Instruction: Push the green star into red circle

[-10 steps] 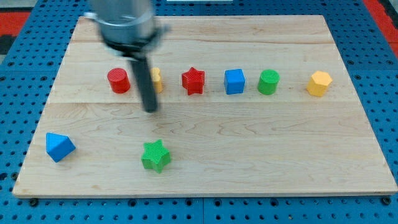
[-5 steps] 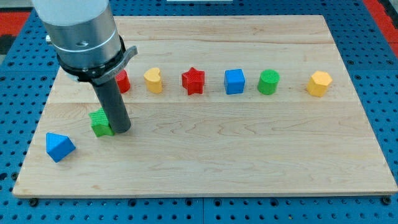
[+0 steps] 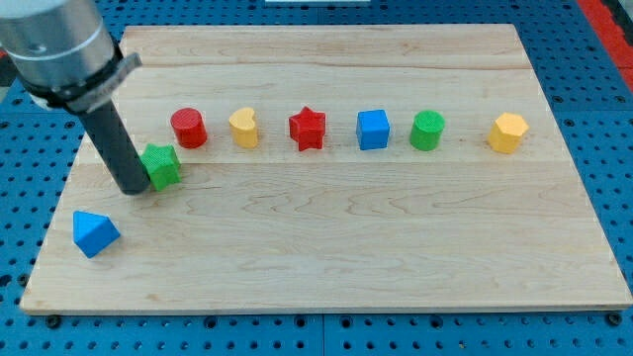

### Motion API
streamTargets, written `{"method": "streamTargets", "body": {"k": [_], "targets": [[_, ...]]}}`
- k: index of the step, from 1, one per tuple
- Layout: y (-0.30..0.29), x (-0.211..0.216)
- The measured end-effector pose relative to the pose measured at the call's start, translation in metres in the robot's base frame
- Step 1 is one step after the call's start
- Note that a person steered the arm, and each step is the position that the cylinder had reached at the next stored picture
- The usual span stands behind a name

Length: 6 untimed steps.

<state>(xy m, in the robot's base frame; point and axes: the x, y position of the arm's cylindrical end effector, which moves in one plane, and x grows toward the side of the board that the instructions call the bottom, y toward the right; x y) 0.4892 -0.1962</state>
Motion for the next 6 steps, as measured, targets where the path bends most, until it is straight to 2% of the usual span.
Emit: {"method": "streamTargets", "body": {"k": [2, 3, 5, 6], "targets": [[0.061, 0.005], [0.043, 0.000], [-0.014, -0.042], [-0.025, -0.034]]}}
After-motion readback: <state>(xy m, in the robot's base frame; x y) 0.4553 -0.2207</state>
